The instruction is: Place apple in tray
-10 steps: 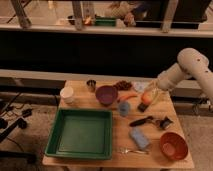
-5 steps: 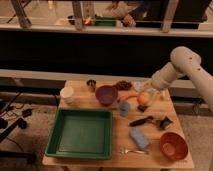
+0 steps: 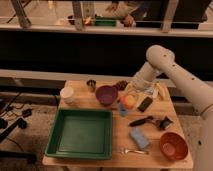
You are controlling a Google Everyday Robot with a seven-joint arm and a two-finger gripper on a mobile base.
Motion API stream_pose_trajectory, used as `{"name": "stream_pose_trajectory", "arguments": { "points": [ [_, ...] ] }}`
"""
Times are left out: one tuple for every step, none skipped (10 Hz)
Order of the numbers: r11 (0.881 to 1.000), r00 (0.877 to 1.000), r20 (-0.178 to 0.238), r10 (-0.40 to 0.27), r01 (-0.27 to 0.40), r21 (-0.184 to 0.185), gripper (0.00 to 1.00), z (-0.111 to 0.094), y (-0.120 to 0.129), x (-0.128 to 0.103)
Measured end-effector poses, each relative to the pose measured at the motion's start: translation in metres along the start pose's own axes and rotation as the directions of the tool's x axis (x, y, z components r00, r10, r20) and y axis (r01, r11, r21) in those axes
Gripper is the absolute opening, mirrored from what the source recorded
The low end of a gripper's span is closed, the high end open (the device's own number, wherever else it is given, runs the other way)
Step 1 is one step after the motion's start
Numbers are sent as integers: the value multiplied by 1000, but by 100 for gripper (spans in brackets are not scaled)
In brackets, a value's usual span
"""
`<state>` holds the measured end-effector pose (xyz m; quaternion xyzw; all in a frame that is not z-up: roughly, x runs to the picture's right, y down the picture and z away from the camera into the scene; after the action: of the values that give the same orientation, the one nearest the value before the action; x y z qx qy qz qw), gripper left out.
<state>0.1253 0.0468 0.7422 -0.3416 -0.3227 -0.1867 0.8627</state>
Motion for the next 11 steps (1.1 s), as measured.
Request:
{"name": "stream_pose_trajectory", "arguments": {
  "points": [
    [999, 999, 10, -45, 45, -12, 2, 4, 0, -7],
    [997, 997, 17, -70, 70, -18, 2, 5, -1, -10],
    [997, 997, 20, -76, 77, -20, 2, 6, -1, -11],
    [997, 997, 19, -75, 75, -19, 2, 5, 0, -11],
    [997, 997, 20, -74, 74, -19, 2, 5, 1, -10],
    [997, 997, 20, -73, 74, -19, 2, 6, 1, -10],
    [997, 997, 21, -74, 74, -19, 2, 6, 0, -10],
    [997, 997, 21, -74, 75, -19, 2, 6, 0, -11],
    [997, 997, 21, -74, 75, -19, 2, 6, 0, -11],
    [997, 997, 21, -75, 75, -19, 2, 6, 0, -11],
    [997, 997, 22, -75, 76, -21, 2, 6, 0, -11]
  ]
}}
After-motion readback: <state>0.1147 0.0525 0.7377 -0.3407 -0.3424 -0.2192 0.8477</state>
